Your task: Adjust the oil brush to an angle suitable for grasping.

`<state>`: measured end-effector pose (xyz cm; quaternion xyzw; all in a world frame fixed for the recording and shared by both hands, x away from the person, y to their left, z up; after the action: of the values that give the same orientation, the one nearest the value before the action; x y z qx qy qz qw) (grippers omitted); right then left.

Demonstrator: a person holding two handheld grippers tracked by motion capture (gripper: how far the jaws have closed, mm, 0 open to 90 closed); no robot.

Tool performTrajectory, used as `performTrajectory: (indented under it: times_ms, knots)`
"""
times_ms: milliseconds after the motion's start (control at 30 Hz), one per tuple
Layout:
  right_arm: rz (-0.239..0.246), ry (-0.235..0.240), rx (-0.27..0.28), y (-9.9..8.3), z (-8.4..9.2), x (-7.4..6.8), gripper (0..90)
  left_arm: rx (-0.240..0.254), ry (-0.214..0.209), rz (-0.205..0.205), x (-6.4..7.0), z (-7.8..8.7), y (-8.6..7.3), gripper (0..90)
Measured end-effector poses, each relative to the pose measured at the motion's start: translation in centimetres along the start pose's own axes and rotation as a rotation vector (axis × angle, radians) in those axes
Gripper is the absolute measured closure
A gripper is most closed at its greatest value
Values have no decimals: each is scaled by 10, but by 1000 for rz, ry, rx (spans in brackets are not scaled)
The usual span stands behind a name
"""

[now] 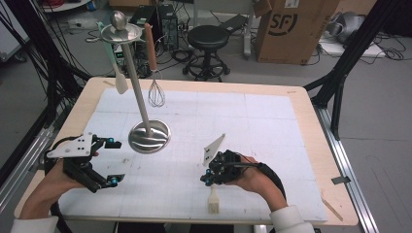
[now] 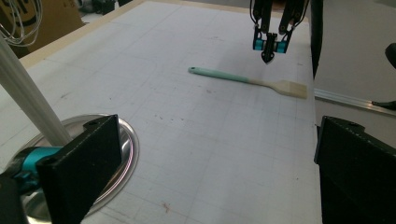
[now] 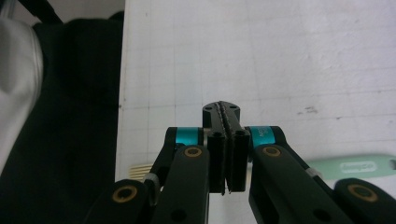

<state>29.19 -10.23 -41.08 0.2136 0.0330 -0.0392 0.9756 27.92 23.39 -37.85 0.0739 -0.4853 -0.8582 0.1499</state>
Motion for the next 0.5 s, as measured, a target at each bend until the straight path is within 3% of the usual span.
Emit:
performTrajectory:
  times_ms: [500]
  knots:
    - [12,17,-96,-5,-23,-8,887,-8,-3,-7,1,-3,0,17]
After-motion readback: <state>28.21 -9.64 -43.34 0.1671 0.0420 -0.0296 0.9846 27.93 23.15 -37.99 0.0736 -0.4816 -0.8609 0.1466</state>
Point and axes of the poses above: each handheld gripper's, and its own axes: z roughly backward along the jaws, y roughly out of its top, x roughly to its right, the point moved 4 cm from there along -z, roughly forward along the jaws, and after that the axes turned 8 degrees about -x, right-handed, at the moved point
